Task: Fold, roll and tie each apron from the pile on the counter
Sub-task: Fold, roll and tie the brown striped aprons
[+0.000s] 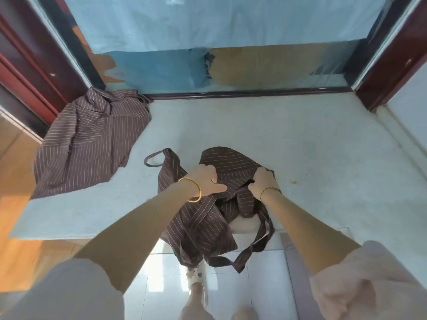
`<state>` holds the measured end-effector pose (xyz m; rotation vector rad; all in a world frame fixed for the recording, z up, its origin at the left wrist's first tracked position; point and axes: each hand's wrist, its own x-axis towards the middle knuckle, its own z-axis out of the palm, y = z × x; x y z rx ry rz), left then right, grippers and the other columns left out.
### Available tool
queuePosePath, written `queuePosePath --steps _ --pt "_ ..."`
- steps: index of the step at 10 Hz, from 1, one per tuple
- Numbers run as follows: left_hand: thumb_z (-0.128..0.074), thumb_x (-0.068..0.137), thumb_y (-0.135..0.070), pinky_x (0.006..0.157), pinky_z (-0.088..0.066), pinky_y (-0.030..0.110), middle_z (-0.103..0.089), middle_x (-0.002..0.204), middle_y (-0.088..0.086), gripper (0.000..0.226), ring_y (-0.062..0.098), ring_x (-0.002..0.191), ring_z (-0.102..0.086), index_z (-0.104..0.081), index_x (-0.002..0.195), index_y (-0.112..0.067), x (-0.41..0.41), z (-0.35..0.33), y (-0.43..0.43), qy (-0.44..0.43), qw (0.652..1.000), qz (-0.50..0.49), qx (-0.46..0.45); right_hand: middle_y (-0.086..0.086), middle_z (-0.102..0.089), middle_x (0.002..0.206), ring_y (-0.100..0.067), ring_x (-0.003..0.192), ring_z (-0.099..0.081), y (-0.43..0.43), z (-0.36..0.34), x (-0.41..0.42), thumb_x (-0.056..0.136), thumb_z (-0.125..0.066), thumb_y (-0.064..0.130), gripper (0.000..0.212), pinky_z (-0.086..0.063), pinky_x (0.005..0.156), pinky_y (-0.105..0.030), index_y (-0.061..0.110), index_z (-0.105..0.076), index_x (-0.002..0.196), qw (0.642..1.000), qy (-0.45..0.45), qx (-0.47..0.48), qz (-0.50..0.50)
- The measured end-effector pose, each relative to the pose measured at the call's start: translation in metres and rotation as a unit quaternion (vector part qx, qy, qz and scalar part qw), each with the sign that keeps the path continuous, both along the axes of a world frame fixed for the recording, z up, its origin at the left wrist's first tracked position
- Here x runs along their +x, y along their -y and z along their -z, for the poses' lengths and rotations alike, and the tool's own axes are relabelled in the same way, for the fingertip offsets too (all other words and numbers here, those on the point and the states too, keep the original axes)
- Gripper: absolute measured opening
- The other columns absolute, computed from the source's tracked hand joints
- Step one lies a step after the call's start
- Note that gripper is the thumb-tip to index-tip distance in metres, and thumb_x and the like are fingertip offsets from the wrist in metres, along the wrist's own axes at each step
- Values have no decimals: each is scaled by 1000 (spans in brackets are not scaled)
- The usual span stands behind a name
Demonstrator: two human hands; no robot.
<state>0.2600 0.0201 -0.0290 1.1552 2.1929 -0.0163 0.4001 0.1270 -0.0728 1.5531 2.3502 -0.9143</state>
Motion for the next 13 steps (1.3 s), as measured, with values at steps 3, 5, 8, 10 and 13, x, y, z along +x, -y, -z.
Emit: queuePosePath --steps 3,5,8,10,13 --pt "-49 96 -25 99 -34 41 -63 105 2 23 24 100 -60 -53 117 -17 11 25 -1 -238 957 163 -12 -6 -51 122 -28 115 -44 -14 36 11 98 -40 27 30 -46 82 -36 28 -58 123 990 87 108 10" --pt "-47 96 -24 70 -42 26 -57 85 3 19 20 68 -52 -42 110 -12 -15 -15 5 -150 976 119 99 -4 -57 76 -22 72 -53 -17 7 10 95 -38 20 18 -39 62 -30 12 -54 100 970 -206 122 36" --pt "-53 94 -27 75 -50 31 -63 95 5 28 19 80 -57 -61 113 -9 52 9 68 -99 926 269 -248 4 -54 81 -20 80 -57 29 -12 87 88 -61 26 13 -51 70 -31 16 -54 92 919 86 -42 -383" --pt "-51 94 -3 89 -51 53 -59 122 18 36 40 104 -63 -50 130 -5 120 16 76 377 820 -53 -427 -3 -55 125 -25 107 -57 31 0 157 79 -71 34 55 -48 86 -34 16 -54 129 825 400 -108 -385" --pt "-41 91 3 102 -39 36 -57 129 10 43 29 120 -50 -58 126 -13 109 9 58 -142 960 68 233 -2 -65 100 -22 91 -62 39 -15 184 94 -45 8 24 -51 80 -35 14 -58 114 951 -184 246 2"
